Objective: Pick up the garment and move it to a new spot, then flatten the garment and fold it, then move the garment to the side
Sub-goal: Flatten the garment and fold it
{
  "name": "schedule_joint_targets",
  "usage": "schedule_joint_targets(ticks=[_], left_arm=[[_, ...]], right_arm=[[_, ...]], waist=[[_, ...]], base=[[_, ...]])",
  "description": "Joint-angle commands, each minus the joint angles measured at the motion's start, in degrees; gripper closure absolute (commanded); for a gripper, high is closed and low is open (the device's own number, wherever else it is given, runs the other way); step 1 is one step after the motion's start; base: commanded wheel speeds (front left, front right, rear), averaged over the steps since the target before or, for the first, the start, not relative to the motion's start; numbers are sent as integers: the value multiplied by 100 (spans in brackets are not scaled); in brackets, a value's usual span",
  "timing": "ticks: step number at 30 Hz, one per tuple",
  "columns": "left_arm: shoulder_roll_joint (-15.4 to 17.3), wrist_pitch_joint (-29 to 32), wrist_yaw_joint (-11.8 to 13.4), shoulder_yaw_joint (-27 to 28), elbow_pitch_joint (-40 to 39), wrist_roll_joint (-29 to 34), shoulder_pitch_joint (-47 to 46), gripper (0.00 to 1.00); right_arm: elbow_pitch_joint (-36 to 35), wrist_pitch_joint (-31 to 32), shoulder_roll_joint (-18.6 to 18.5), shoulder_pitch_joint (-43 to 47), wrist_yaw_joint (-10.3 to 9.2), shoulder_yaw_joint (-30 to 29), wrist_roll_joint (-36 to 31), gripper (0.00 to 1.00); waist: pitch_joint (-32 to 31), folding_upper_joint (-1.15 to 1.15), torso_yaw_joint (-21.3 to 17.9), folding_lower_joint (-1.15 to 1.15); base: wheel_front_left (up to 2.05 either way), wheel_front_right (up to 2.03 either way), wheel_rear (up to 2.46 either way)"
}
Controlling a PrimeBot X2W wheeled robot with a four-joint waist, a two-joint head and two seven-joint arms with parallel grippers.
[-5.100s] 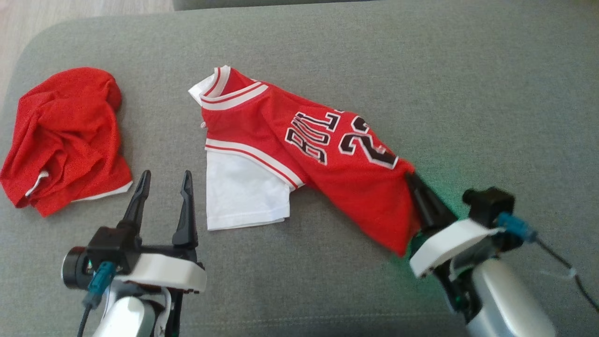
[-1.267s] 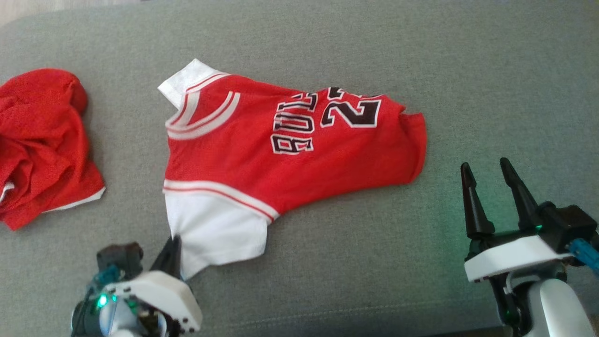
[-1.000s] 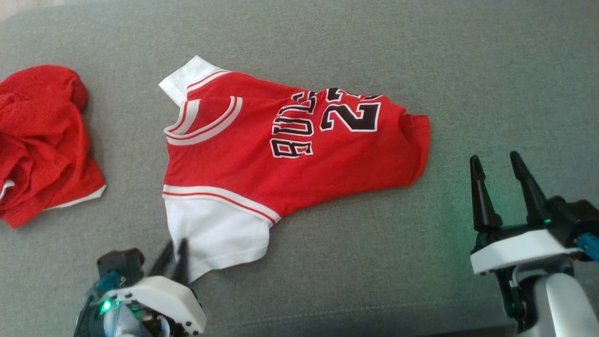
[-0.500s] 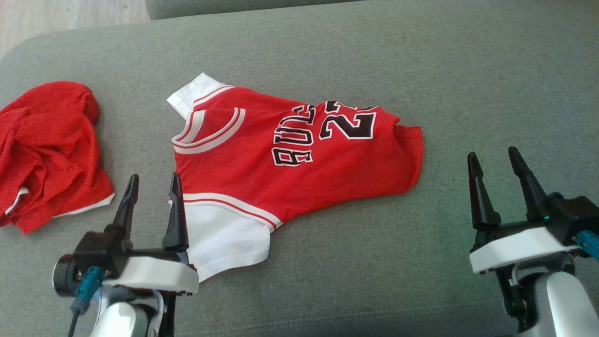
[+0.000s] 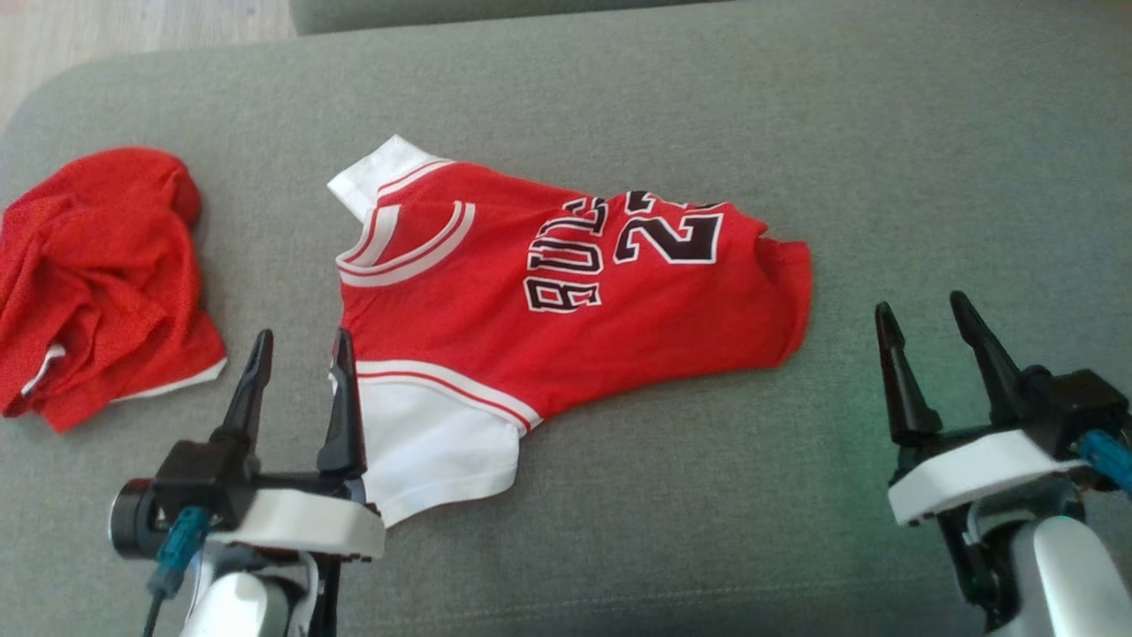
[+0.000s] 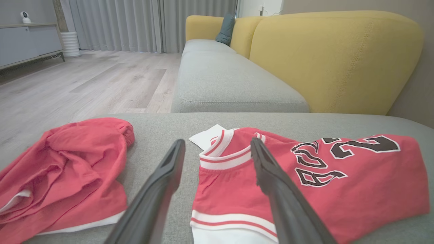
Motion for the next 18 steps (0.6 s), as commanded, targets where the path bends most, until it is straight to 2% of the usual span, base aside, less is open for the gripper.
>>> schedule_joint_targets(ticks=[1, 8, 11, 18], left_arm=[[72, -59, -24, 138, -164, 52, -318, 0], [-28, -95, -147, 5, -96, 78, -760, 0], [-94, -125, -201, -29, 15, 85, -950, 0], [-195, -158, -278, -36, 207, 95, -1115, 0]], right_arm=[[-87, 54, -167, -121, -4, 108, 70, 0], [675, 428, -601, -830, -4, 242, 433, 0], [1214, 735, -792, -1358, -4, 416, 662, 0], [2108, 1213, -975, -1953, -4, 749, 984, 0]], waist=[[95, 0, 66, 0], [609, 0, 384, 0], [844, 0, 547, 0], [980, 0, 697, 0]], base=[[0, 0, 0], [0, 0, 0], [0, 0, 0], [0, 0, 0]])
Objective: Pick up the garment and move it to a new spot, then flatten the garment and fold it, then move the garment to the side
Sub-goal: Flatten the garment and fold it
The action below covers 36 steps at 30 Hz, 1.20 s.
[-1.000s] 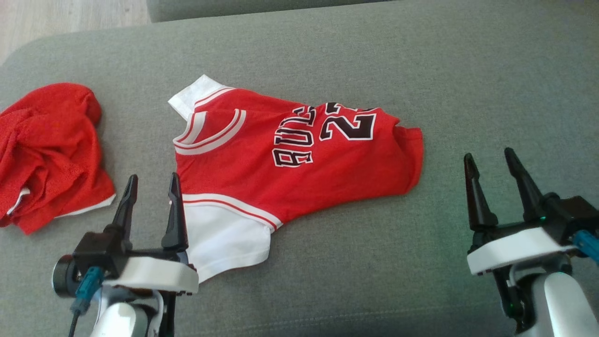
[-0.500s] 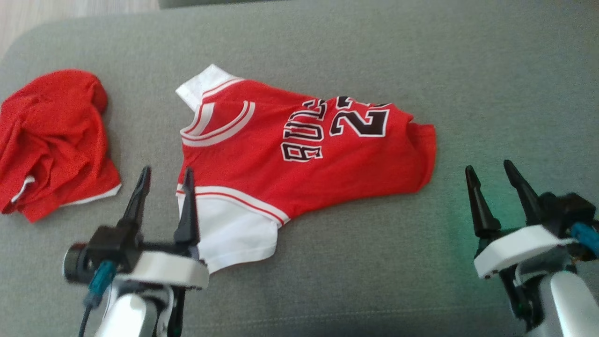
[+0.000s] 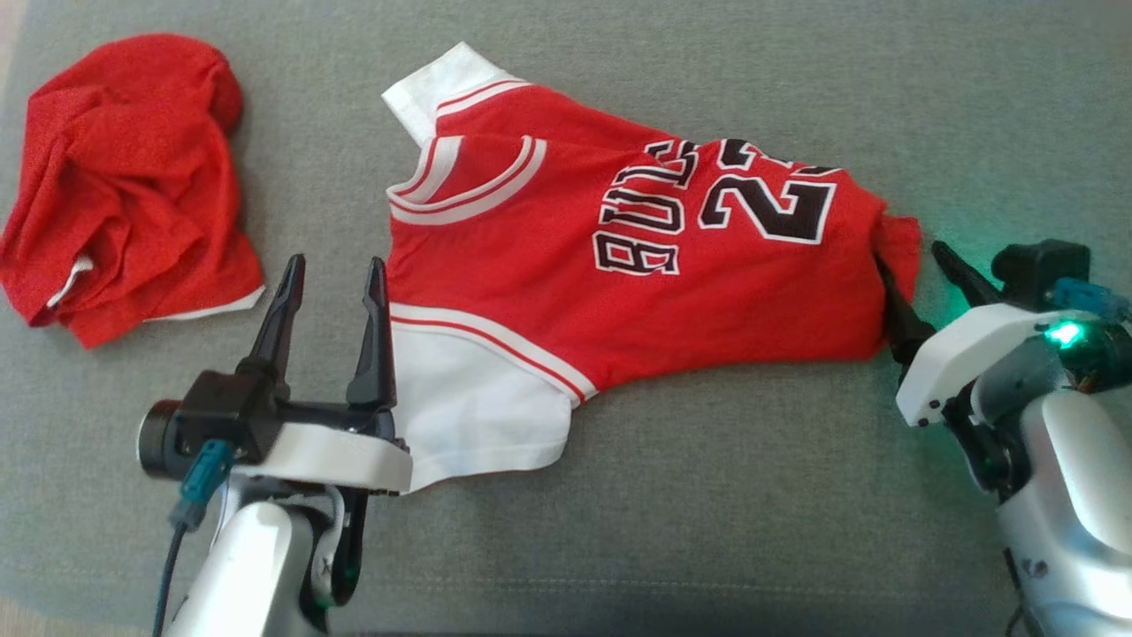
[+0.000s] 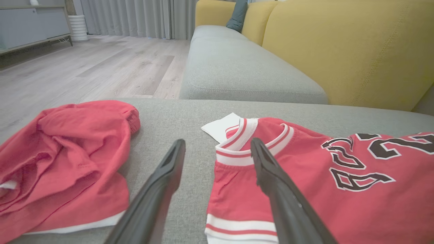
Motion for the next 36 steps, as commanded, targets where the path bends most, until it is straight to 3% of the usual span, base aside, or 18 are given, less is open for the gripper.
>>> schedule_joint_targets(ticks=[1, 2, 3, 10, 16, 25, 35, 36], left_arm=[[37, -61, -16, 158, -134, 52, -273, 0], [29, -63, -21, 166, -123, 57, -280, 0], [22, -65, -23, 176, -115, 61, -284, 0], [-24, -68, -45, 288, -135, 107, -225, 0], [-48, -69, -79, 354, -153, 138, -130, 0], [-7, -69, -87, 425, -180, 188, -87, 0], [11, -70, -109, 401, -76, 187, -124, 0], [11, -70, -113, 399, -58, 180, -120, 0]], right_arm=[[-61, 59, -122, -147, -4, 134, 112, 25], [-12, 61, -119, -177, -4, 145, 172, 69], [15, 43, -120, -184, -4, 145, 206, 100], [-184, -316, 78, 233, -4, -397, 424, 100], [-768, -264, 561, 1027, -4, -1119, 316, 100], [-1762, -417, 953, 1539, -4, -1558, 143, 100], [-1631, -270, 1006, 1485, -4, -1773, -129, 100], [-1606, -288, 1011, 1482, -4, -1765, -131, 66]], waist=[[27, 0, 33, -1], [31, 0, 34, -1], [33, 0, 30, -1], [-50, 0, -106, -1], [-112, 0, -325, -1], [-72, 0, -530, -1], [-85, 0, -567, -1], [-102, 0, -570, -1]], base=[[0, 0, 0], [0, 0, 0], [0, 0, 0], [0, 0, 0], [0, 0, 0], [0, 0, 0], [0, 0, 0], [0, 0, 0]])
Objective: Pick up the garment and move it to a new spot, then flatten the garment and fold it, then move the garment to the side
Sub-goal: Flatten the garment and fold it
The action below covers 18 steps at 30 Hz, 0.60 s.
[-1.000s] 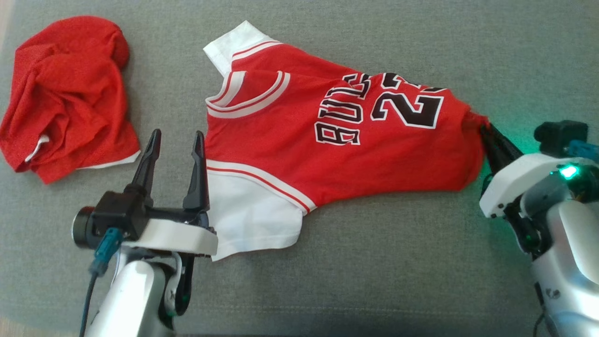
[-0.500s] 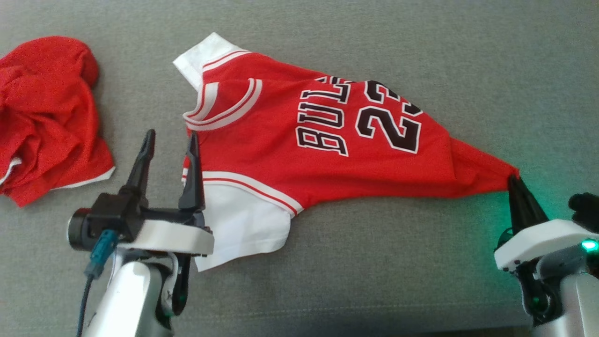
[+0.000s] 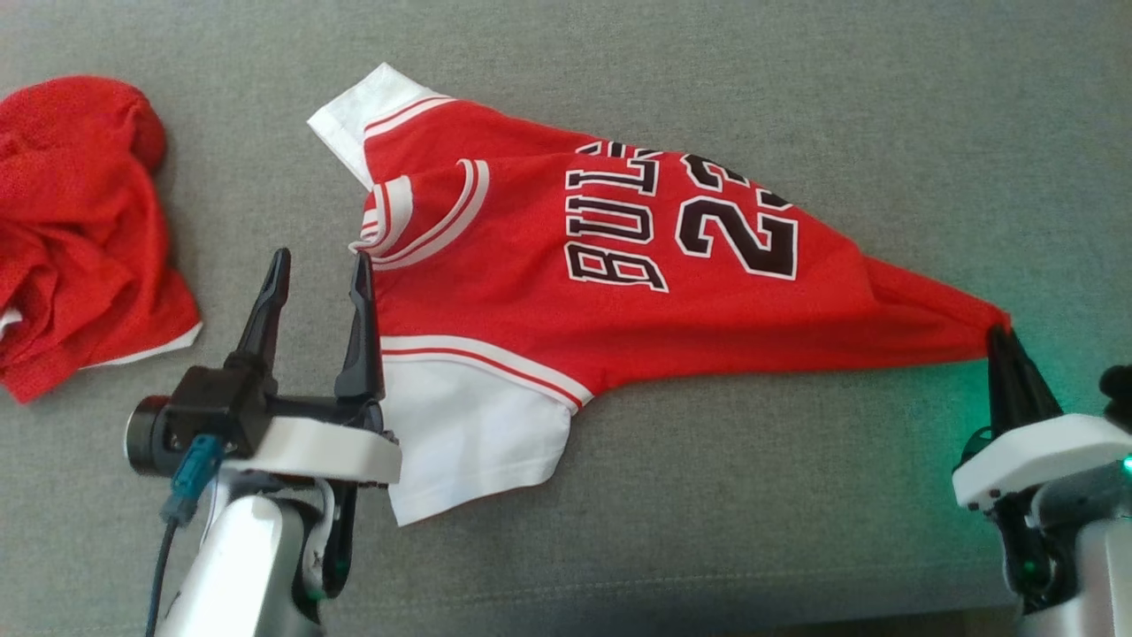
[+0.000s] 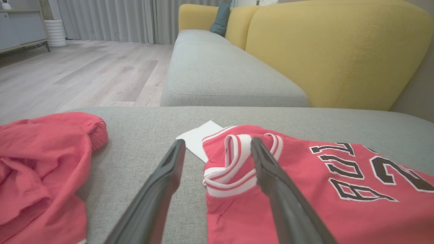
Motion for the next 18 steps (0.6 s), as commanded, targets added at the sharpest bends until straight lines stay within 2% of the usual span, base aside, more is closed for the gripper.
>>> schedule_joint_targets(ticks=[1, 5, 10, 18], left_arm=[[89, -43, -1, 180, -153, 22, -55, 0], [93, -43, -30, 193, -96, -29, 58, 0], [126, -43, -18, 264, -113, -76, 281, 0], [229, 22, 44, 282, -248, -125, 792, 0]], right_arm=[[-146, -60, -9, -100, -4, 101, -64, 0], [-308, -542, -120, -59, -4, 194, -241, 0], [-774, -1153, -394, 17, -4, 617, -510, 0], [-1418, -1106, -489, 316, -4, 1207, -525, 0]], waist=[[-37, 0, -12, 0], [-211, 0, -59, 0], [-504, 0, -125, 0], [-1024, 0, -186, 0]], base=[[0, 0, 0], [0, 0, 0], [0, 0, 0], [0, 0, 0]])
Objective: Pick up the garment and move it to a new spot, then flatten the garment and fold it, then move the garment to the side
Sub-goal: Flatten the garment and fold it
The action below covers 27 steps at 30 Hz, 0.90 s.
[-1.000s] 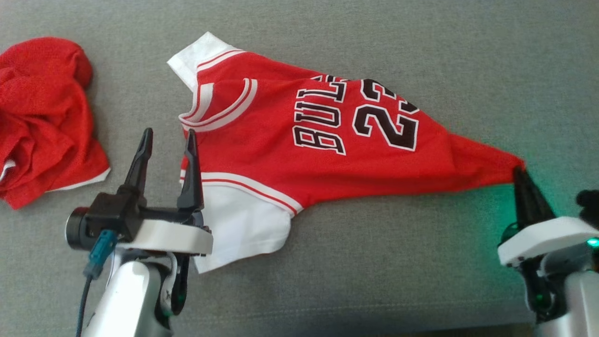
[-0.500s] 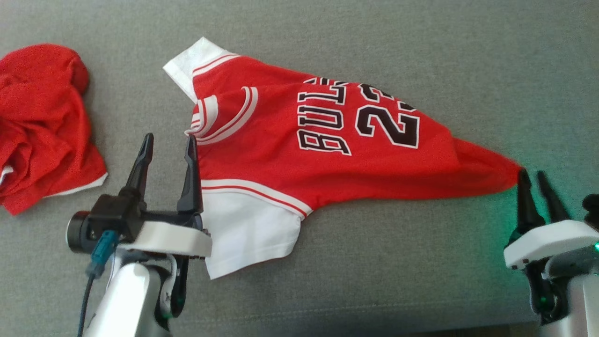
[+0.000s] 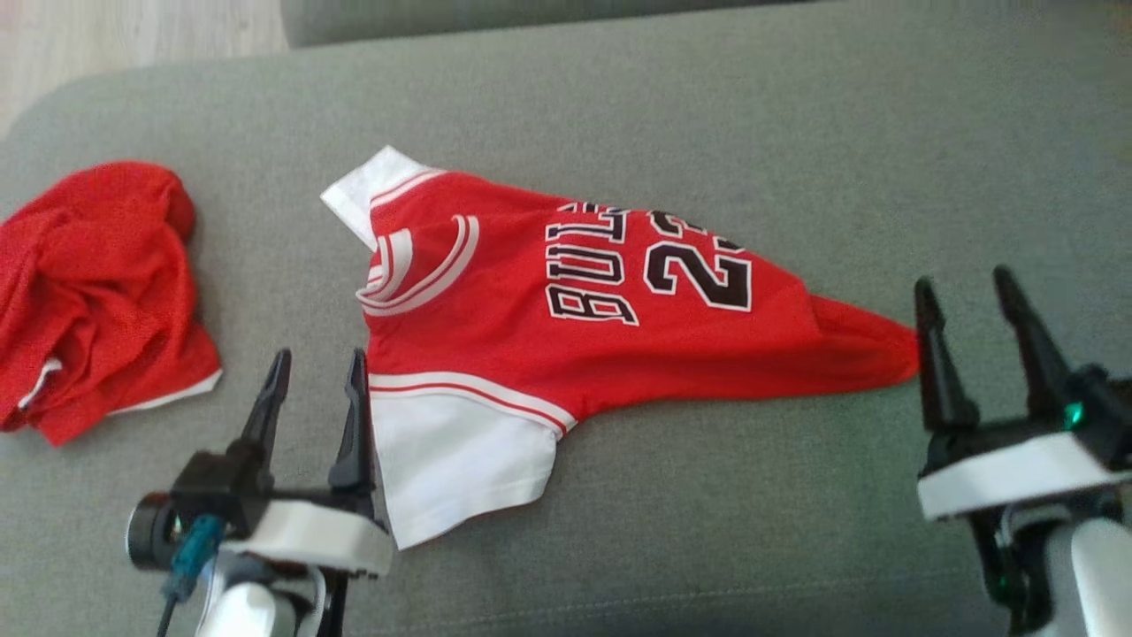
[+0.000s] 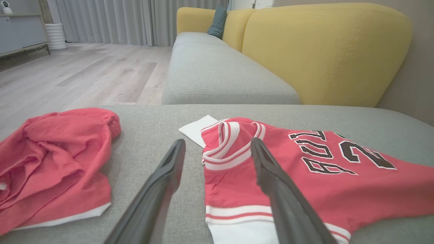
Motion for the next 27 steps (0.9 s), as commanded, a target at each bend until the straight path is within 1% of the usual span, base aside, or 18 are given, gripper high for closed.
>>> schedule_joint_targets(ticks=[1, 6, 20, 22, 27], left_arm=[[123, 10, 50, 232, -240, -20, -22, 0], [137, 99, 118, 219, -362, -66, 248, 0], [152, 230, 217, 173, -472, -80, 257, 0], [125, 378, 183, 122, -388, -157, 281, 0], [-18, 1193, 20, -70, 90, -588, 473, 0]], right_arm=[[-266, 72, -63, 68, -4, 160, 22, 0], [-397, 196, -5, 304, -4, 332, 108, 0], [-466, 282, 42, 338, -4, 342, 133, 0], [-456, 288, 47, 327, -4, 355, 142, 0], [-420, 325, 64, 313, -4, 413, 165, 0]], waist=[[-138, 0, -23, 0], [-248, 0, -35, 0], [-193, 0, 23, 0], [-176, 0, 24, 0], [-111, 0, 14, 0]], base=[[0, 0, 0], [0, 0, 0], [0, 0, 0], [0, 0, 0], [0, 0, 0]])
